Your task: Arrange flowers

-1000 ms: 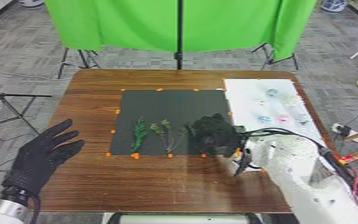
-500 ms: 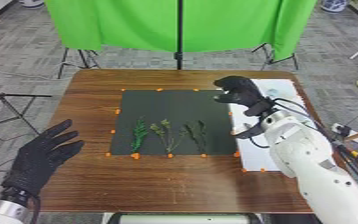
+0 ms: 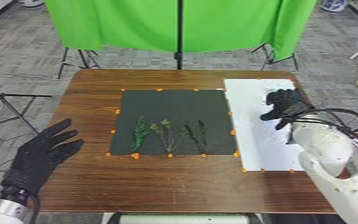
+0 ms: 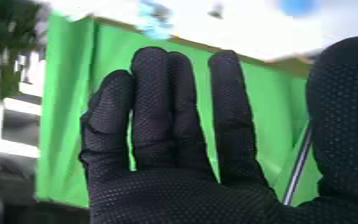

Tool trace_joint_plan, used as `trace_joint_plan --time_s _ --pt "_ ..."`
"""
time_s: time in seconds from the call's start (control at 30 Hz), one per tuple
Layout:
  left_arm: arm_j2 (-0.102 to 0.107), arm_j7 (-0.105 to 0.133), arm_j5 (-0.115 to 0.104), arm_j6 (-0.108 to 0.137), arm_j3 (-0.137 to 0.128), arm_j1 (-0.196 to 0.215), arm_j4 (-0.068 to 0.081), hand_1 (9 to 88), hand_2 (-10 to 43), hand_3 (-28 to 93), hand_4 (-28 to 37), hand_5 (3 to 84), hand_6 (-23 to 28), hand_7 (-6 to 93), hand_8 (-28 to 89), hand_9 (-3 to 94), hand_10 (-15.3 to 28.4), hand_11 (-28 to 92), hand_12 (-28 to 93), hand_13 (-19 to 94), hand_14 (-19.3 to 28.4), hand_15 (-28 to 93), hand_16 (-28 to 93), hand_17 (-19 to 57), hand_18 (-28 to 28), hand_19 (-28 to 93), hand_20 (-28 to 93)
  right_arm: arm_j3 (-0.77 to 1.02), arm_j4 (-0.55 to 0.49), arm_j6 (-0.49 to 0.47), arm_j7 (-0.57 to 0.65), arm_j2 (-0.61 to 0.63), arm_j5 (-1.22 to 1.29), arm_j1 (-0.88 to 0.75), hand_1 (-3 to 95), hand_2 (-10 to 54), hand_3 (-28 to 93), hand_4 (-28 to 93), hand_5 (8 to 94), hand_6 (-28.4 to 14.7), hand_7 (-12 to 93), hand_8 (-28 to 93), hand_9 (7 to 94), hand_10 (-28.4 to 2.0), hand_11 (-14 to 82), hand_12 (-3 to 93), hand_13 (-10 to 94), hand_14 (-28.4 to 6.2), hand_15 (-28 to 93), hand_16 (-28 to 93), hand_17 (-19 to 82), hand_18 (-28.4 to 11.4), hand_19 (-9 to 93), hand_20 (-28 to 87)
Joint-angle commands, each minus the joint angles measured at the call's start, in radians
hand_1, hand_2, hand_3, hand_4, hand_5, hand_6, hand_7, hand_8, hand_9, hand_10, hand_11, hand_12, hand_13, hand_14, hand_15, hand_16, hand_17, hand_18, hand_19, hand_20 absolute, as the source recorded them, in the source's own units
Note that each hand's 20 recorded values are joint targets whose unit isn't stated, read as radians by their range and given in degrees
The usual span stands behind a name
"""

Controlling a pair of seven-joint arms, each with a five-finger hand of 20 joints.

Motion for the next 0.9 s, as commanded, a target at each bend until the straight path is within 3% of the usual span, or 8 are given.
trace_joint_plan --time_s 0.03,0.33,0.47,0.57,0.63,0.7,0.77,0.9 --pt "0.001 -0.012 0.003 -0.006 -0.004 0.006 0.007 26.0 -0.4 71 -26.1 33.7 1.8 25.1 -12 29.3 12.9 31 14 27 15.9 47 -3 -7.1 23.5 54 10 -0.022 0.025 0.072 0.005 0.020 -0.027 -0.016 33.7 -9.5 70 -28 49.8 0.1 37 -25 47.2 -10.6 53.2 24.6 43 -8.2 71 15 18 -18.3 78 46" --pt "0.001 -0.009 0.002 -0.006 -0.008 0.009 0.003 26.0 -0.4 71 -26.1 33.6 1.8 25.1 -12 29.3 12.9 31 14 27 15.9 47 -2 -7.1 23.5 54 10 -0.039 0.042 0.040 -0.017 0.005 -0.031 -0.012 36.5 -9.5 68 -28 53.6 1.2 38 -25 53.8 -9.7 54.2 24.8 49 -7.1 71 18 19 -18.0 78 47" --pt "0.002 -0.011 0.002 -0.006 -0.009 0.005 0.003 26.1 -0.3 71 -26.1 33.7 1.8 25.1 -12 29.3 12.9 31 14 27 16.0 47 -3 -7.1 23.5 54 10 -0.079 0.073 0.081 0.003 0.013 -0.009 0.010 38.0 -9.5 67 -28 55.2 1.4 37 -25 55.4 -9.6 53.7 24.9 50 -6.6 70 18 19 -18.0 78 47" --pt "0.005 -0.010 0.001 -0.003 -0.011 -0.001 0.005 26.1 -0.3 71 -26.0 33.7 1.8 25.2 -12 29.3 12.8 31 14 27 15.9 47 -3 -7.1 23.5 54 10 -0.098 0.098 0.156 0.002 0.014 -0.006 0.019 37.2 -9.5 75 -28 59.5 3.2 42 -26 60.6 -8.2 53.2 25.4 55 -5.7 70 20 20 -17.9 77 47" --pt "0.009 -0.013 0.001 -0.001 -0.017 -0.004 0.005 26.0 -0.4 71 -26.0 33.7 1.8 25.1 -12 29.3 12.9 30 14 27 15.9 47 -3 -7.1 23.5 54 10 -0.113 0.118 0.244 -0.003 0.013 -0.013 0.026 42.4 -9.5 72 -28 61.3 2.1 50 -18 65.5 -6.5 46.1 35.6 59 -5.3 70 22 21 -18.0 78 47" --pt "0.018 -0.013 -0.002 0.005 -0.023 -0.006 0.005 26.1 -0.4 71 -26.0 33.7 1.8 25.1 -12 29.2 12.9 31 14 27 15.9 47 -3 -7.1 23.5 54 10 -0.112 0.120 0.267 -0.020 0.009 -0.019 0.031 46.5 -9.5 74 -28 66.6 1.8 54 -16 74.2 -4.8 38.4 44.5 64 -5.0 71 24 24 -17.9 79 47" --pt "0.022 -0.020 -0.001 0.000 -0.035 -0.012 0.004 26.0 -0.5 71 -26.0 33.7 1.8 25.1 -12 29.3 12.9 31 14 27 15.9 47 -3 -7.1 23.5 54 10 -0.105 0.110 0.288 -0.033 0.006 -0.014 0.027 47.3 -9.5 76 -28 70.4 1.6 53 -16 78.5 -4.0 35.7 46.8 67 -4.7 71 25 25 -18.0 80 48" --pt "0.039 -0.012 -0.008 0.008 -0.064 -0.003 -0.003 26.1 -0.3 71 -26.1 33.7 1.8 25.0 -12 29.3 12.8 31 14 27 15.9 47 -3 -7.2 23.5 54 10 -0.094 0.066 0.311 -0.060 -0.016 -0.002 0.035 47.4 -9.5 80 -28 73.6 0.9 52 -16 81.4 -4.4 33.7 48.2 69 -4.7 70 28 26 -18.5 80 48"
